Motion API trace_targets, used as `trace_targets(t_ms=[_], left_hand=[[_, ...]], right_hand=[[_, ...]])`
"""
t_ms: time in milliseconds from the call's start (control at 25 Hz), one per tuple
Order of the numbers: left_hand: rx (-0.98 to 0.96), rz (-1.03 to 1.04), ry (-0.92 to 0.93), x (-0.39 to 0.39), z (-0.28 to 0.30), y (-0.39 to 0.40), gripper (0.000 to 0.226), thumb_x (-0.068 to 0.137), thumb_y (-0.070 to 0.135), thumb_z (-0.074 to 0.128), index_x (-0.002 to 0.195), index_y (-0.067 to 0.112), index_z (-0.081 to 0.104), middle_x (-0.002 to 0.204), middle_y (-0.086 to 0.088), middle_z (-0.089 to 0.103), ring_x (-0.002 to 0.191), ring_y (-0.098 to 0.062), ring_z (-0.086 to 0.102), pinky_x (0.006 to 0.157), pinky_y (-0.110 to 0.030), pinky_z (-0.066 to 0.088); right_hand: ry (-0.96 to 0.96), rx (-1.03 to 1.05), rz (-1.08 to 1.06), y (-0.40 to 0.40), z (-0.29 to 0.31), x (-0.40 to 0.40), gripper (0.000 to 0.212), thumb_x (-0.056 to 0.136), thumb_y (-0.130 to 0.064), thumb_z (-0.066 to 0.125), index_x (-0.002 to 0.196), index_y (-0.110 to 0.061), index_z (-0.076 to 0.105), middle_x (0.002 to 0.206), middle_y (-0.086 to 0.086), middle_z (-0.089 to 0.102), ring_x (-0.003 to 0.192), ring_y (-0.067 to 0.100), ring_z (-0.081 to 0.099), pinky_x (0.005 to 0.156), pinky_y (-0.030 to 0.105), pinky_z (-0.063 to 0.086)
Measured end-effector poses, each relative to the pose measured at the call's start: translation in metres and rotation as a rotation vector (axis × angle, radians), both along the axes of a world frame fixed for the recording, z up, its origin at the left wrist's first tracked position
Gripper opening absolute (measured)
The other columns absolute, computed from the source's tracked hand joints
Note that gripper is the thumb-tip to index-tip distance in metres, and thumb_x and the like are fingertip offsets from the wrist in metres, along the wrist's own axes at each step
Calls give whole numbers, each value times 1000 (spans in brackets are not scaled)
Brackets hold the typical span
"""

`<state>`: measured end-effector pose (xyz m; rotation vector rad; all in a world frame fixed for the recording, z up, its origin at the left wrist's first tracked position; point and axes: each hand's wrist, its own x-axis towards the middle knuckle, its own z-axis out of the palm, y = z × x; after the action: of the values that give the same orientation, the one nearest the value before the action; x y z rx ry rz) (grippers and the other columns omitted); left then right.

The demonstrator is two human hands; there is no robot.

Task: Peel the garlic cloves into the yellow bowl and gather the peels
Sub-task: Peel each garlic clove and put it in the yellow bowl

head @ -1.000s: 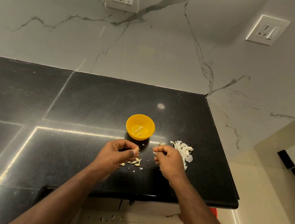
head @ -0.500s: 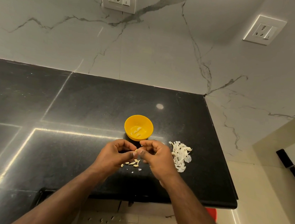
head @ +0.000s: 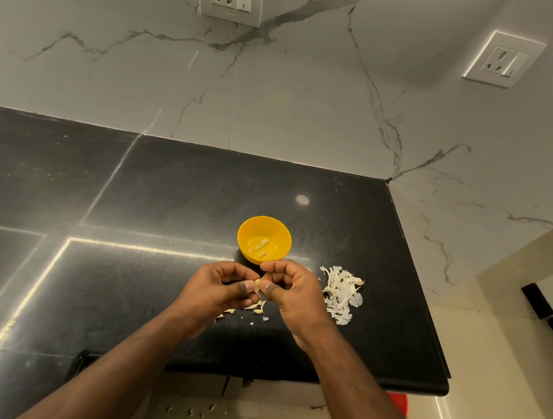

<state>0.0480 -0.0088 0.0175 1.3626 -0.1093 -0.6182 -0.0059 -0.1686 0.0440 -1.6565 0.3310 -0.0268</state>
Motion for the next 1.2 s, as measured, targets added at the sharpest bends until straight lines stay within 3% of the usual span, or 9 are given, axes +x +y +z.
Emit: trace_targets(t_ms=[200, 320, 640, 840, 960, 1200], left_hand=[[15, 81, 12, -3, 1, -3, 13, 91, -1, 67, 103, -2, 70, 92, -23, 74, 84, -28, 73, 76, -30, 61], [9, 142, 21, 0, 4, -3, 11, 92, -1, 65, 102, -2, 70, 90, -20, 74, 83, -26, 74, 71, -25, 60], [-24, 154, 75, 3, 3, -2, 12, 95, 3, 62, 105, 2, 69, 87, -12, 73, 81, -21, 71, 73, -26, 59], [-81, 126, 159, 2, 5, -3, 15, 97, 5, 61, 110, 4, 68, 93, -10, 74, 89, -22, 73, 77, -33, 57], [-113, 105, 155, 0, 4, -4, 17, 96, 2, 60, 111, 1, 68, 94, -13, 73, 87, -20, 71, 76, -29, 59], [-59, 68, 85, -4, 3, -4, 17, 89, 5, 68, 105, 1, 71, 96, -17, 75, 90, -24, 71, 79, -28, 59]], right_hand=[[-35, -79, -21, 0, -5, -1, 29, 89, 3, 68, 102, -22, 66, 83, 2, 70, 80, 10, 68, 82, 32, 59], [-38, -130, 16, -1, -7, -4, 28, 90, 1, 67, 100, -26, 65, 85, 3, 68, 79, 7, 65, 80, 28, 58], [30, -215, -85, -28, -16, -2, 26, 91, -1, 65, 97, -27, 68, 88, 11, 68, 76, 14, 61, 79, 45, 58], [30, -447, -153, -34, -20, 2, 14, 89, -9, 70, 95, -20, 76, 87, -14, 72, 84, -1, 67, 80, 22, 54], [-31, -324, -78, -19, -13, 3, 17, 89, -18, 74, 106, -22, 74, 92, -11, 74, 90, -1, 69, 84, 22, 55], [-40, -203, -12, 0, -5, 2, 24, 81, -18, 82, 104, -19, 73, 87, -2, 75, 84, 10, 71, 78, 25, 60]])
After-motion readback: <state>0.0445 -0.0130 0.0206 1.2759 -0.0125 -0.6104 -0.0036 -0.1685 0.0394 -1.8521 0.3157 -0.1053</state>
